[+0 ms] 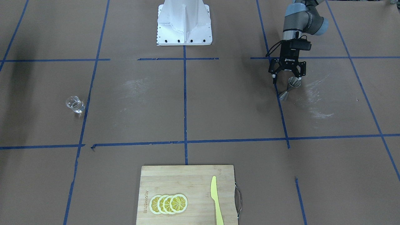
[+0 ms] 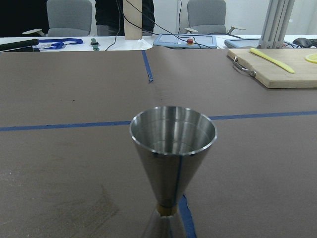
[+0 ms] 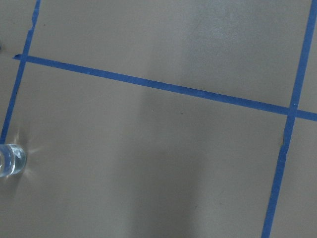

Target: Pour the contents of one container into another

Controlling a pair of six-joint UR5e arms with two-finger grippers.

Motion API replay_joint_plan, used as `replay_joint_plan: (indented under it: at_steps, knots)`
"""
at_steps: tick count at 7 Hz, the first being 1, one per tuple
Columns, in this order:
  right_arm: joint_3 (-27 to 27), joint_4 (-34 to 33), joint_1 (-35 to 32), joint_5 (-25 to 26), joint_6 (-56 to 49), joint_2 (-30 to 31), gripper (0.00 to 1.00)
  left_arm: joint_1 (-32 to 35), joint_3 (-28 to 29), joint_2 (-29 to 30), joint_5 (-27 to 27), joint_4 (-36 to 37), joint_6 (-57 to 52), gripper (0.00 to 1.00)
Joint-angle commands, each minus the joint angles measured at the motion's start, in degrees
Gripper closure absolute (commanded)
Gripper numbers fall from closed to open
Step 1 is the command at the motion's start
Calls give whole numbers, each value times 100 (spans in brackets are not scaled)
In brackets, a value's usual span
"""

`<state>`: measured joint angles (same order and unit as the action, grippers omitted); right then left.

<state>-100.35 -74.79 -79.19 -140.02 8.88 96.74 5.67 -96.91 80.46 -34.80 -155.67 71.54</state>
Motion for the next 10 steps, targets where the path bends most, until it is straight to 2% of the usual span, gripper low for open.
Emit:
replay_joint_plan:
  at_steps: [1, 3, 4, 6, 7, 10]
  knots:
    - [6, 0, 0, 1, 0, 3, 0, 197, 49, -4, -27, 10, -17, 2]
    - [15, 0, 0, 1, 0, 3, 0, 303, 136, 92, -53, 19, -44, 2]
    - [24, 0, 0, 1, 0, 3, 0, 451, 320, 345, -53, 28, -96, 4]
    - [15, 9, 0, 1, 0, 29, 0, 470, 392, 409, -53, 19, -97, 11]
    - [15, 0, 0, 1, 0, 29, 0, 479, 392, 427, -53, 10, -97, 24]
    - [15, 9, 0, 1, 0, 29, 0, 488, 383, 409, -53, 19, -219, 83]
